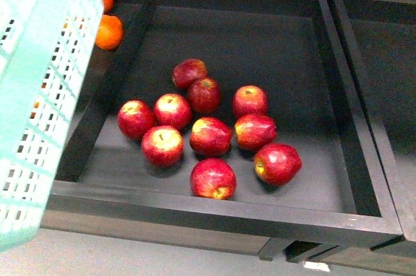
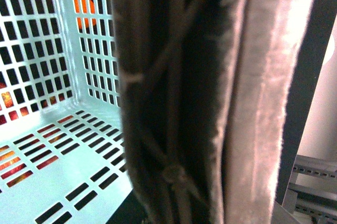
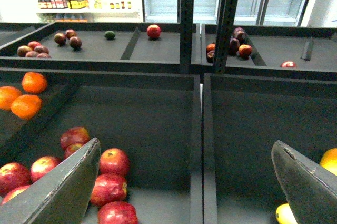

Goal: Pick mango and avocado into basket

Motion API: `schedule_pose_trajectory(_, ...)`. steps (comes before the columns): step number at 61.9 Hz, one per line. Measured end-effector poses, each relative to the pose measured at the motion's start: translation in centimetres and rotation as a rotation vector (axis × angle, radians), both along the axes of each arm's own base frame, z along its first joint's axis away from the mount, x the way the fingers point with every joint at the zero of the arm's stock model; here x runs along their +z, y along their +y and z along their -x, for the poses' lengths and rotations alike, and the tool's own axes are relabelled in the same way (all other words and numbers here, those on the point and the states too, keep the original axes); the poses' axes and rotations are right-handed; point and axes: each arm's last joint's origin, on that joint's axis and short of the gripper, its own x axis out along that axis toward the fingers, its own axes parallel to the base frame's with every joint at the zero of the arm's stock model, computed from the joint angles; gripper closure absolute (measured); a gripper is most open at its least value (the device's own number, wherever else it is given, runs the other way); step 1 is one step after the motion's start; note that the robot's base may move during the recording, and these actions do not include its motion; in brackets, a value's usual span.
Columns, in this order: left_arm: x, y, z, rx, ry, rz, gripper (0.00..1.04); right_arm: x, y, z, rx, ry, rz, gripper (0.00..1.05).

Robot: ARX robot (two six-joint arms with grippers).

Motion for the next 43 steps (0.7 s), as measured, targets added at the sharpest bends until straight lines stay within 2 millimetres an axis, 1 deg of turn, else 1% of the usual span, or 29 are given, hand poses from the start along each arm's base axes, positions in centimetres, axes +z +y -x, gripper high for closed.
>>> schedule_pose_trajectory(2, 0.0, 0.0, 0.0, -0.004, 0.0, -0.004, 0.89, 0.0, 0.0, 0.0, 0.0, 0.0, 0.0, 0.09)
schedule_pose_trajectory(4, 0.0, 0.0, -0.1, -0.058, 0.04, -0.025, 0.89, 0.0, 0.0, 0.0, -0.002, 0.0, 0.0, 0.09)
schedule_pose_trajectory(6, 0.1, -0.2, -0.3, -0.137, 0.116, -0.047, 0.89, 0.0, 0.0, 0.0, -0.003, 0.0, 0.0, 0.09)
schedule_pose_trajectory(7, 0.3, -0.4, -0.5, -0.201, 0.155, -0.09, 0.89, 0.0, 0.0, 0.0, -0.004, 0.0, 0.0, 0.09)
schedule_pose_trajectory(8, 0.3, -0.5, -0.7, -0.22, 0.174, -0.097, 0.89, 0.0, 0.0, 0.0, -0.006, 0.0, 0.0, 0.09)
schedule_pose_trajectory(9, 0.3, -0.8, -1.0, -0.291, 0.202, -0.148, 0.89, 0.0, 0.0, 0.0, -0.006, 0.0, 0.0, 0.09)
schedule_pose_trajectory(11, 0.4, -1.2, -1.3, -0.344, 0.219, -0.189, 0.89, 0.0, 0.0, 0.0, -0.006, 0.0, 0.0, 0.09)
schedule_pose_trajectory(15, 0.0, -2.5, -2.5, -0.461, 0.234, -0.275, 0.89, 0.0, 0.0, 0.0, -0.005, 0.0, 0.0, 0.09)
schedule_pose_trajectory(18, -0.5, -4.0, -4.1, -0.53, 0.243, -0.327, 0.89, 0.0, 0.0, 0.0, -0.006, 0.0, 0.0, 0.09)
schedule_pose_trajectory(20, -0.7, -5.3, -5.6, -0.545, 0.245, -0.357, 0.9, 0.0, 0.0, 0.0, -0.006, 0.0, 0.0, 0.09)
schedule_pose_trajectory(26, -0.3, -7.9, -8.4, -0.569, 0.222, -0.391, 0.9, 0.0, 0.0, 0.0, -0.006, 0.0, 0.0, 0.09)
schedule_pose_trajectory(29, 0.1, -9.6, -9.7, -0.599, 0.206, -0.399, 0.9, 0.0, 0.0, 0.0, -0.006, 0.0, 0.0, 0.09)
schedule_pose_trajectory(33, 0.4, -11.4, -10.8, -0.64, 0.193, -0.402, 0.9, 0.0, 0.0, 0.0, -0.006, 0.0, 0.0, 0.09)
schedule_pose_trajectory(36, 0.6, -13.3, -11.6, -0.686, 0.181, -0.392, 0.9, 0.0, 0.0, 0.0, -0.006, 0.0, 0.0, 0.09)
schedule_pose_trajectory(43, 1.0, -17.1, -12.3, -0.795, 0.155, -0.36, 0.9, 0.0, 0.0, 0.0, -0.006, 0.0, 0.0, 0.09)
